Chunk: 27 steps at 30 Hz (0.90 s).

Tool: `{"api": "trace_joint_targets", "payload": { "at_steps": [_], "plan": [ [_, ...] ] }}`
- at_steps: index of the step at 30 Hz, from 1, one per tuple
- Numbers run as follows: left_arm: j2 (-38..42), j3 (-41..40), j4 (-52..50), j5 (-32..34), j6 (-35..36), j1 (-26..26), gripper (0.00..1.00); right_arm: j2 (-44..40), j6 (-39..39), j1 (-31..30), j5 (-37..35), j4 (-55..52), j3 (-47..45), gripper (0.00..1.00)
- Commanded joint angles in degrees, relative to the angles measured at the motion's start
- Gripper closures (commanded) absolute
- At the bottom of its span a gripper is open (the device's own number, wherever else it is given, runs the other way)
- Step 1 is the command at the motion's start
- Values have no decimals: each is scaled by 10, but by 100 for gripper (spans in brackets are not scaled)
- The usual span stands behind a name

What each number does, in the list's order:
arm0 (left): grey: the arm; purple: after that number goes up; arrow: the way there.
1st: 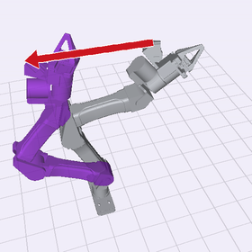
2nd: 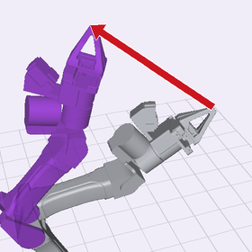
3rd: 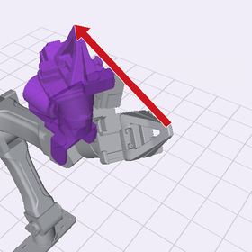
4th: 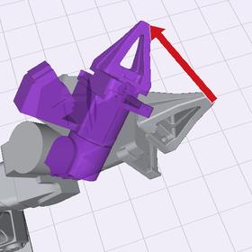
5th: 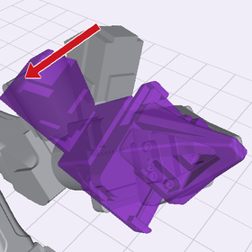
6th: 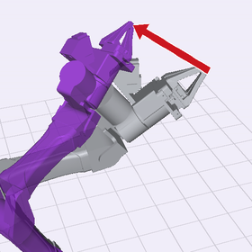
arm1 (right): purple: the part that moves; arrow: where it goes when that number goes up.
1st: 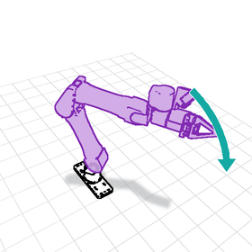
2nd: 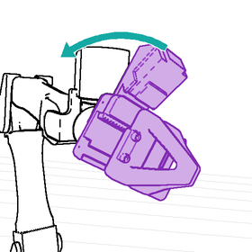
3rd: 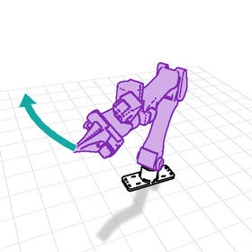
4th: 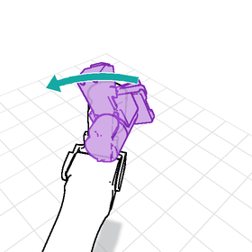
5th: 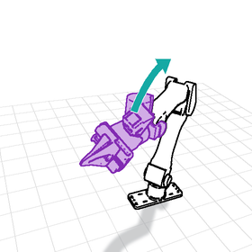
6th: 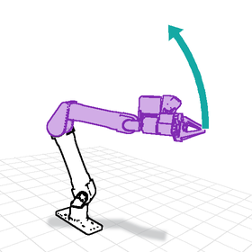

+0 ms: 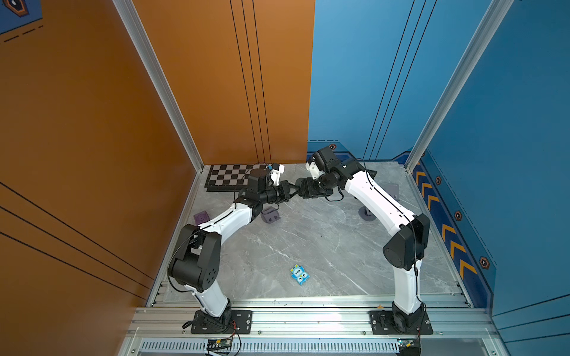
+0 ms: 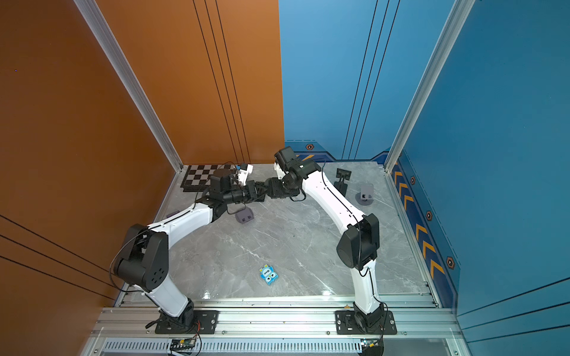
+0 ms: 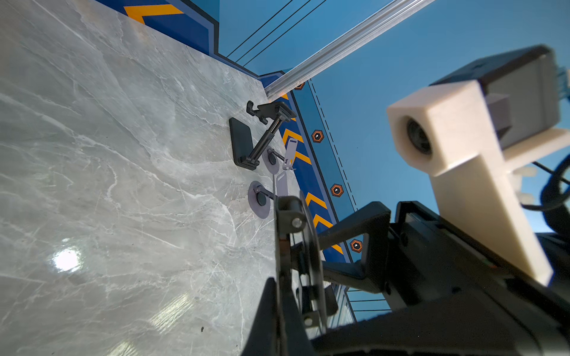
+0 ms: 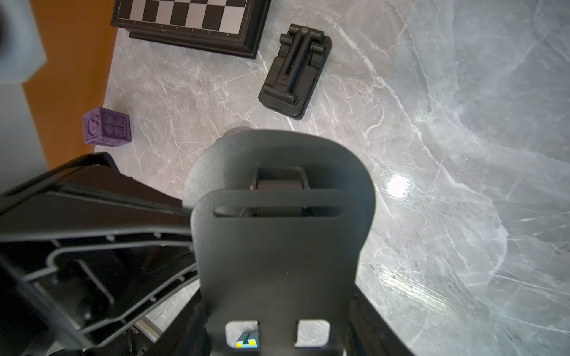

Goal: Open the phone stand

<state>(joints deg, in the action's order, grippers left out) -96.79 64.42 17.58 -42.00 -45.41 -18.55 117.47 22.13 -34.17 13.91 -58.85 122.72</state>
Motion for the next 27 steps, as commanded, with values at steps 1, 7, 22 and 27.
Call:
{"api": "trace_joint_targets", "payload": {
  "at_steps": [1, 7, 22, 27],
  "plan": [
    [-1, -32, -32, 6, 49, 1, 100, 9, 1, -1, 39, -5, 66, 67],
    [11, -44, -99, 48, 117, 5, 100, 47, -16, 8, 41, -81, 139, 67],
    [26, -81, -158, 96, 199, 19, 100, 36, -36, 37, 55, -118, 167, 67],
    [24, -79, -158, 101, 199, 21, 100, 33, -36, 44, 62, -121, 172, 67]
  ]
}}
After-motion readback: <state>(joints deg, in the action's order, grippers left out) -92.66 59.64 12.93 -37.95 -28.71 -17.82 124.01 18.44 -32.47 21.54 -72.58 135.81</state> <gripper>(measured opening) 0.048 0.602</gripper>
